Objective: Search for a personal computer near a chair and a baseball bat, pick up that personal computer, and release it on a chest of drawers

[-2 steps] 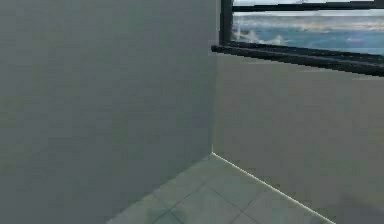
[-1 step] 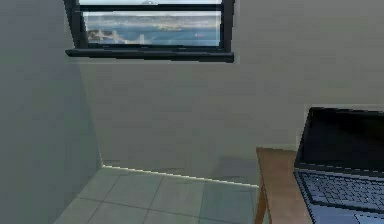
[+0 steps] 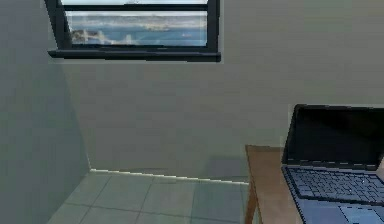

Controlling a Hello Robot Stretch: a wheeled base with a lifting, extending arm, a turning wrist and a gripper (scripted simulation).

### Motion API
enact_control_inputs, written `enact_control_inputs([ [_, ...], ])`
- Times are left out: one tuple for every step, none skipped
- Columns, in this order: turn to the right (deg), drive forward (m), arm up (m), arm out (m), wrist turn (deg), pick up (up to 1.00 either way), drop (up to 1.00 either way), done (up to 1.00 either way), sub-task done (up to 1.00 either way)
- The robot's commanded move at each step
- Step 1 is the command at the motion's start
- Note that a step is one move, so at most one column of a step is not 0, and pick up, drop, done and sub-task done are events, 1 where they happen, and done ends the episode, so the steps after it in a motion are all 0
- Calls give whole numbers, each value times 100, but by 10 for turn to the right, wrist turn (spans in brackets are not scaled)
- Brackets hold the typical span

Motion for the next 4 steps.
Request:
enact_control_inputs([
  [0,95,0,0,0,0,0,0,0],
  [180,0,0,0,0,0,0,0,0],
  [0,0,50,0,0,0,0,0,0],
  [0,0,36,0,0,0,0,0,0],
])
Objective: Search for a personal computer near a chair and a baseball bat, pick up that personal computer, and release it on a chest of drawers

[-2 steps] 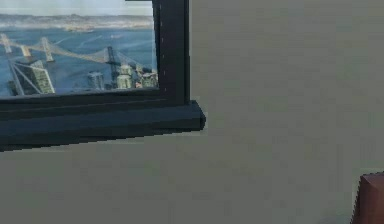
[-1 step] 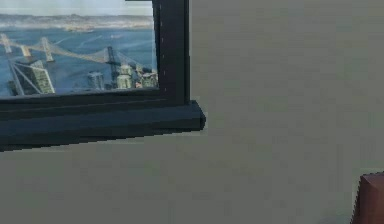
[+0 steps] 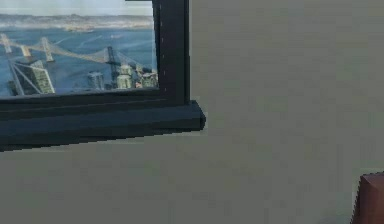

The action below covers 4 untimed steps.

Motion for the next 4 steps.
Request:
enact_control_inputs([
  [0,0,0,14,0,0,0,0,0],
  [0,0,0,0,450,0,0,0,0],
  [0,0,0,0,450,0,0,0,0],
  [0,0,0,0,450,0,0,0,0],
])
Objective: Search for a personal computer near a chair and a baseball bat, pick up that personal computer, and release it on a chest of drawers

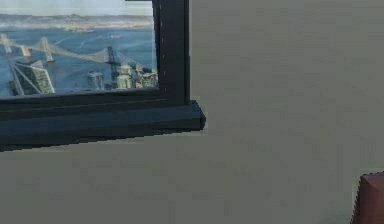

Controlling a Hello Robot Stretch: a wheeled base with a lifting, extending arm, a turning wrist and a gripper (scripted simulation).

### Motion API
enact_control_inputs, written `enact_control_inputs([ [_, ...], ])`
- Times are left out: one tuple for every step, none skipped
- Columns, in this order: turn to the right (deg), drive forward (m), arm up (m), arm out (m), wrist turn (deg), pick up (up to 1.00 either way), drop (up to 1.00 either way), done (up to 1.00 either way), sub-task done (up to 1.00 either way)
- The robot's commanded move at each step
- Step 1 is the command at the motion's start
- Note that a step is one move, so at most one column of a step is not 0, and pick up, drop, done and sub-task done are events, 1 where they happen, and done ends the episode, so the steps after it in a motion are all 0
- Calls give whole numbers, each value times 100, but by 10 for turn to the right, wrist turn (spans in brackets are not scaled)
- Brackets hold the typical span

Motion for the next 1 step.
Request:
enact_control_inputs([
  [0,0,0,0,150,0,0,0,0],
])
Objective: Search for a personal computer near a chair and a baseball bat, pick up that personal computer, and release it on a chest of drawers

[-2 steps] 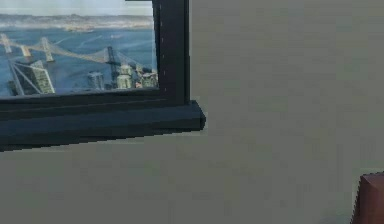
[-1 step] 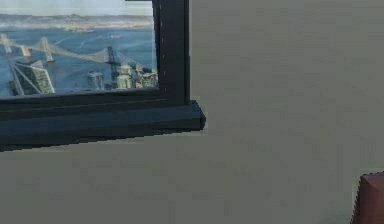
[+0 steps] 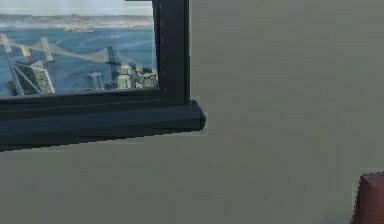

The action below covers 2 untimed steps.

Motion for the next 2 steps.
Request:
enact_control_inputs([
  [0,0,0,0,0,100,0,0,0],
  [0,0,2,0,0,0,0,0,0],
])
